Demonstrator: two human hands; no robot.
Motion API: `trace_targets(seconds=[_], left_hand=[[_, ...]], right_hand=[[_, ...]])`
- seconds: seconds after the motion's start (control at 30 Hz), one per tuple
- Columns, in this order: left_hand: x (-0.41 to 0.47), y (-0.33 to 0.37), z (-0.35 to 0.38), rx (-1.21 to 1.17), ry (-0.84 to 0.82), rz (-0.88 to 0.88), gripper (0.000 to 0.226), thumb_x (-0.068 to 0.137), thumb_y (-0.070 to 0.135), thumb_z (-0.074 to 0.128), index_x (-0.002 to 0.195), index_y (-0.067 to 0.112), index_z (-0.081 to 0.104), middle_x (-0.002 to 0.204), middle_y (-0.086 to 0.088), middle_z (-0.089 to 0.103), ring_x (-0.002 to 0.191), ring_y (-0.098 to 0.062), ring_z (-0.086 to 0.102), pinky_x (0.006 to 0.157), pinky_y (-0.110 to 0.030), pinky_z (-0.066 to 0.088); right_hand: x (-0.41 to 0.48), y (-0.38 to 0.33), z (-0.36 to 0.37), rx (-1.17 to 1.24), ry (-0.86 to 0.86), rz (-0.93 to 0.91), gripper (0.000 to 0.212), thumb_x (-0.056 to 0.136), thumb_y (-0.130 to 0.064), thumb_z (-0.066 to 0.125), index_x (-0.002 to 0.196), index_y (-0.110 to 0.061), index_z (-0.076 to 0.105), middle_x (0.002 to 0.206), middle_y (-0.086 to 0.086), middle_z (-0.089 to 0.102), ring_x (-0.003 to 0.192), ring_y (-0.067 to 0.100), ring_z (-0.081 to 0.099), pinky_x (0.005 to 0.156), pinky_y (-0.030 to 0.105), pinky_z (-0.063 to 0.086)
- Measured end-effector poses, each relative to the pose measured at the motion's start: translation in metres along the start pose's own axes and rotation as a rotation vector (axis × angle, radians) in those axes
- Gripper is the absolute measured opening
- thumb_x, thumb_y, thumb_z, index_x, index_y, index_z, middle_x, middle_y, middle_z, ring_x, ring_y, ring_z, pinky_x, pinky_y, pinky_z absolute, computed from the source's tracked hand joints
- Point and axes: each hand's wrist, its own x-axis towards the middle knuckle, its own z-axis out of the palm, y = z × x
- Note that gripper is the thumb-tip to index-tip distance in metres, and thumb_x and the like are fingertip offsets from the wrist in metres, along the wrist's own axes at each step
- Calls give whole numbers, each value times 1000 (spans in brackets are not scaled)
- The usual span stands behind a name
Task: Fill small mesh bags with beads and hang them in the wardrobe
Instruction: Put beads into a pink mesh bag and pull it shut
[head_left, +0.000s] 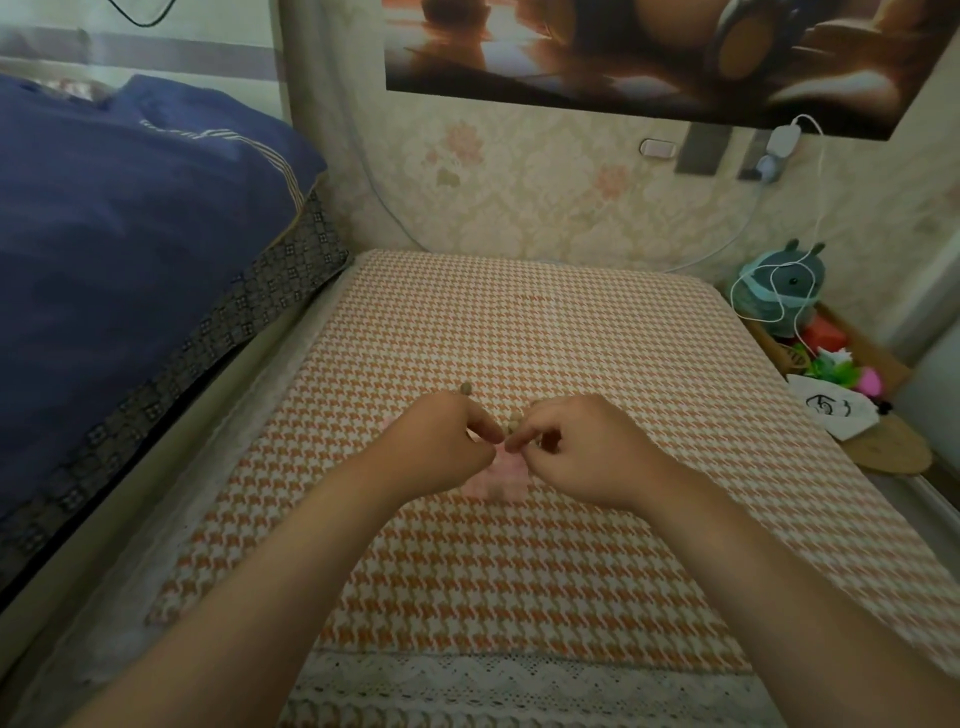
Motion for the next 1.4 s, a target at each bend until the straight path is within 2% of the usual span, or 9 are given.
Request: trace_targets(seconds=[0.13, 0.33, 0.57, 0.67, 0.8, 1.0, 1.13, 1.27, 1.4], left_hand=[[4, -2, 1, -17, 53, -13, 21, 91, 20, 65, 110, 21, 75, 76, 21, 56, 53, 8, 49, 44, -3, 34], [3, -5, 9, -18, 104, 1, 26, 89, 22, 67, 115, 23, 72, 106, 11, 69, 77, 4, 56, 58, -3, 36], [6, -11, 11, -28, 86, 21, 29, 88, 27, 67, 117, 26, 71, 111, 14, 70, 85, 6, 61, 63, -5, 40], [6, -11, 10, -12, 91, 31, 27, 89, 28, 67, 116, 26, 71, 108, 15, 69, 83, 6, 61, 62, -5, 39], [3, -8, 9, -12, 80, 34, 27, 90, 28, 67, 116, 25, 70, 109, 15, 69, 82, 5, 60, 62, -7, 40], [3, -5, 9, 4, 90, 28, 25, 90, 25, 65, 114, 23, 71, 114, 8, 71, 93, -4, 63, 70, -7, 39], [2, -1, 10, -20, 85, 35, 27, 90, 15, 60, 113, 22, 73, 113, 4, 73, 111, -15, 64, 76, -14, 40], [3, -4, 11, -36, 98, 5, 25, 92, 16, 59, 113, 20, 73, 116, 3, 72, 124, -14, 57, 91, -19, 41], [2, -4, 9, -53, 100, 0, 26, 91, 14, 59, 111, 19, 74, 118, 4, 71, 124, -12, 56, 99, -24, 43]], right_hand=[[5, 18, 2, 43, 152, 111, 21, 95, -24, 60, 105, -39, 72, 103, -23, 69, 82, -1, 62, 74, 29, 56], [8, 39, 29, -296, -33, 62, 26, 96, -30, 57, 117, -38, 69, 116, -11, 64, 107, 16, 61, 73, 33, 49], [15, 38, 44, -421, 8, 33, 17, 98, -34, 54, 101, -29, 70, 101, -1, 59, 90, 25, 64, 60, 32, 40], [14, 35, 42, -396, 17, 41, 17, 99, -33, 55, 104, -28, 71, 106, -3, 61, 93, 22, 63, 64, 31, 41], [13, 25, 19, -48, 180, 145, 17, 96, -34, 64, 110, -32, 73, 108, -15, 67, 84, 1, 61, 75, 30, 53], [5, -8, 4, 320, 285, 98, 14, 89, -29, 75, 102, -34, 74, 80, -30, 67, 59, -1, 60, 61, 24, 53], [4, -14, 11, 89, 210, -1, 14, 92, -39, 69, 106, -37, 74, 100, -24, 70, 74, -20, 53, 60, 8, 32], [7, -9, 13, -78, 154, 19, 16, 95, -46, 63, 106, -41, 73, 112, -21, 63, 74, -8, 49, 68, 21, 44], [6, -6, 11, -73, 66, -4, 27, 94, -24, 55, 107, -39, 73, 114, -20, 59, 85, -3, 55, 68, 26, 47]])
